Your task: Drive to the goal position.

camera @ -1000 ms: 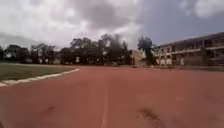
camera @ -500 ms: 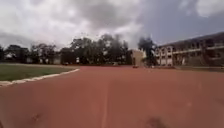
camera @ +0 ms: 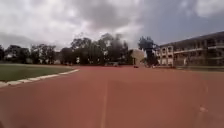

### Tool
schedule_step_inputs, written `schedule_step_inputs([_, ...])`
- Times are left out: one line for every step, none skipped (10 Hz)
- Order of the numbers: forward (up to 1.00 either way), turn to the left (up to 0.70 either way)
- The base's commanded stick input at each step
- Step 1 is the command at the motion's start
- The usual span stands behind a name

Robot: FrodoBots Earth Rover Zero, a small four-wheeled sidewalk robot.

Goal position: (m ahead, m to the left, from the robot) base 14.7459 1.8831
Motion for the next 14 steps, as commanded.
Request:
schedule_step_inputs([0.60, 0.00])
schedule_step_inputs([0.60, 0.00])
schedule_step_inputs([0.60, 0.00])
schedule_step_inputs([0.60, 0.00])
schedule_step_inputs([0.60, 0.00])
schedule_step_inputs([0.60, 0.00])
schedule_step_inputs([0.60, 0.00])
schedule_step_inputs([0.60, 0.00])
schedule_step_inputs([0.60, 0.00])
schedule_step_inputs([0.60, 0.00])
schedule_step_inputs([0.60, 0.00])
schedule_step_inputs([0.60, 0.00])
schedule_step_inputs([0.60, 0.00])
schedule_step_inputs([0.60, 0.00])
